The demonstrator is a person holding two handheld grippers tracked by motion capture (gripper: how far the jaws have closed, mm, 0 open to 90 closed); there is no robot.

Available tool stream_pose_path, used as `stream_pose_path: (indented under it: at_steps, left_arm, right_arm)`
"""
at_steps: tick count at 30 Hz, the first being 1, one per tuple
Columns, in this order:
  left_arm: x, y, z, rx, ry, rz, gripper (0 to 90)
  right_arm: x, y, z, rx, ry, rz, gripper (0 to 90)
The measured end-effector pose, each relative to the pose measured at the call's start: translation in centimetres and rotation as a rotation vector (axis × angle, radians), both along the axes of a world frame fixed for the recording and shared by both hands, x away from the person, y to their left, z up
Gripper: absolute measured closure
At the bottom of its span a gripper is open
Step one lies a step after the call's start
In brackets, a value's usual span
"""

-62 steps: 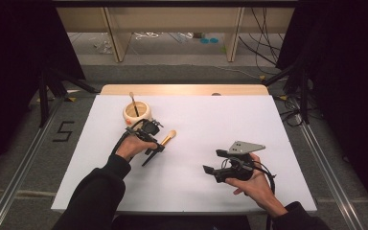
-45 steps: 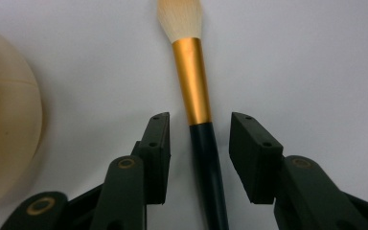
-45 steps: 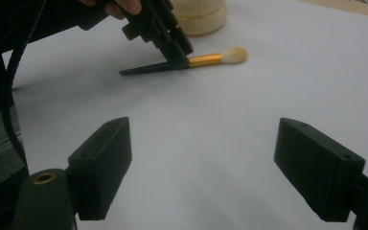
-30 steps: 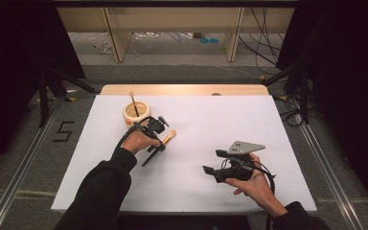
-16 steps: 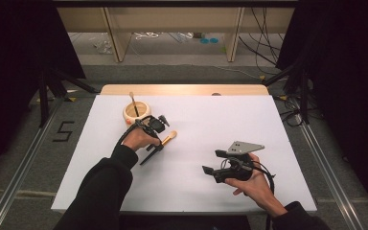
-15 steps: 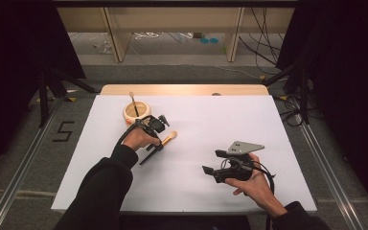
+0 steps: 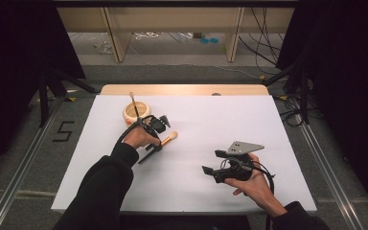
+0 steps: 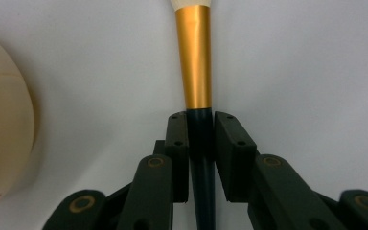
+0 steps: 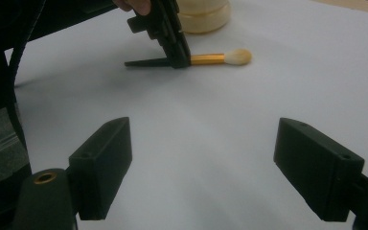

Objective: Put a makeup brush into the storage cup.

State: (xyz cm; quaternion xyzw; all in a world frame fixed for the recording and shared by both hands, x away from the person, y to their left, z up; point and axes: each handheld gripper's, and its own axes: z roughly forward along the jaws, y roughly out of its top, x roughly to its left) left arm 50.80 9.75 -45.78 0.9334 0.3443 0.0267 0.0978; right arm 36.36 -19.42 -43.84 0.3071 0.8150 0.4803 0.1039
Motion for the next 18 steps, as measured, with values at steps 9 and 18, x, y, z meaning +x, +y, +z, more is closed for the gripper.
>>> stream_pose_path:
  at_steps: [9, 18]
  left_arm:
    - [0.2, 0.1, 0.0, 0.007, 0.002, -0.035, 78.0]
    - [0.2, 0.9, 0.4, -0.054, -0.016, -0.032, 78.2]
  right_arm:
    - [0.0, 0.0, 0.0, 0.005, -0.002, -0.004, 21.5]
    - [0.1, 0.0, -0.1, 0.015, -0.001, 0.001, 21.6]
